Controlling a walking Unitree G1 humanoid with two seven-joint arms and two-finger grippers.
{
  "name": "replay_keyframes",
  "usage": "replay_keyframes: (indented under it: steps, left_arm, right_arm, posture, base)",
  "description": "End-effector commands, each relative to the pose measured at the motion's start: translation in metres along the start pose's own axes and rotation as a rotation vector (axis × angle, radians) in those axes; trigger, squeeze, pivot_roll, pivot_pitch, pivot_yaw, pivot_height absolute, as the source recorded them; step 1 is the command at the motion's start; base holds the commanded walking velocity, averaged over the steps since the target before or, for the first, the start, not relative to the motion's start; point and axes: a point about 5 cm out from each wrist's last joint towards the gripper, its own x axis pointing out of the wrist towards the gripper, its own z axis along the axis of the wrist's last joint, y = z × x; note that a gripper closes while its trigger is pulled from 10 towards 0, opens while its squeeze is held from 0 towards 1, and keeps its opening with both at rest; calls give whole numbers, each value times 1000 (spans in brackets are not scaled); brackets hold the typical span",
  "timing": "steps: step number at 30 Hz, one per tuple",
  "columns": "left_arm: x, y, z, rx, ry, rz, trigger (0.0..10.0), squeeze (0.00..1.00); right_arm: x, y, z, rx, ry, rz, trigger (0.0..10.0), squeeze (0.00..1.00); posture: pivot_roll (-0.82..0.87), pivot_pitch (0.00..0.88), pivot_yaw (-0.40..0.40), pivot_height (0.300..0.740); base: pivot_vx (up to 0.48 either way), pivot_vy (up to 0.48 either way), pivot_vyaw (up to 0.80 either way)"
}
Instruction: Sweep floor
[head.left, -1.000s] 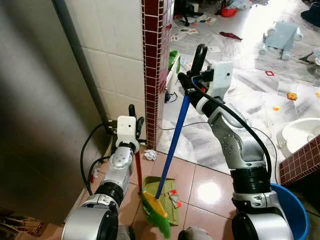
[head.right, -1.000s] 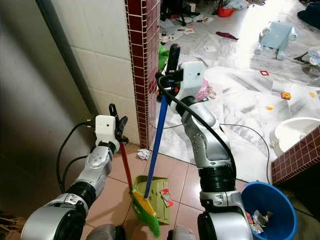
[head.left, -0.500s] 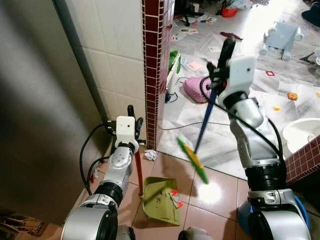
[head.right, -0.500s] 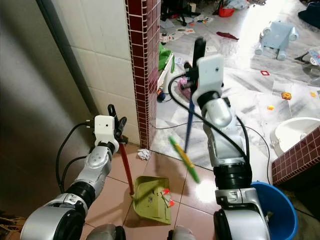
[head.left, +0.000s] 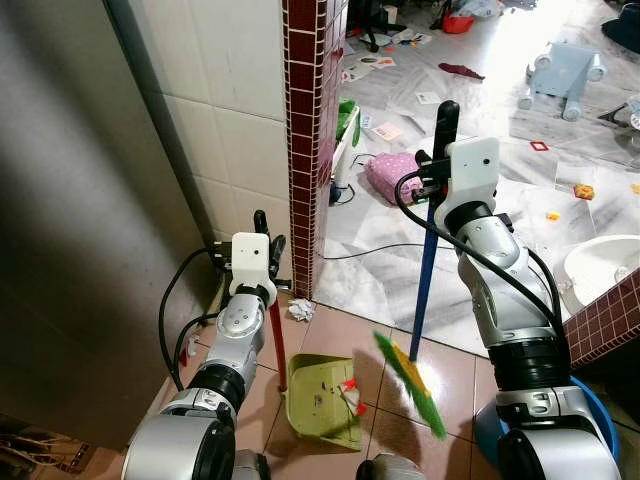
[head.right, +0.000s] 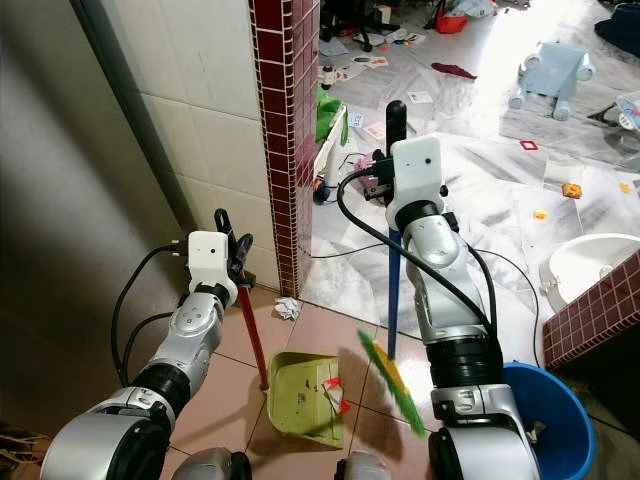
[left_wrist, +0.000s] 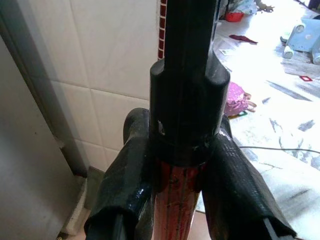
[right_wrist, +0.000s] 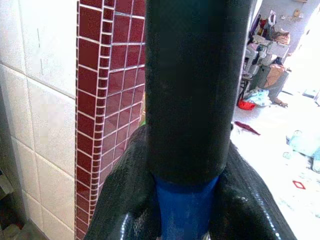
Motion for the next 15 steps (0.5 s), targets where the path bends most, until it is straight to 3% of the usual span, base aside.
replay_keyframes:
  steps: [1,14,15]
  left_arm:
    - [-4,-3,-9,4,50,-19,10000,0]
    - [-4,-3,-9,4,49,-17,10000,0]
    - [-2,2,-6,-7,39,6,10000,0]
  right_arm:
    - [3,-1,13,-18,-53,-2,10000,0]
    - [2,-2,8,-32,-45,-22,10000,0]
    - [0,6,-16,88,60,-62,10000,0]
  posture:
    - [-143,20,16,740]
    - [-140,18,11,740]
    - [-135,16,39,740]
  base:
    - [0,0,0]
    - [0,0,0]
    - [0,0,0]
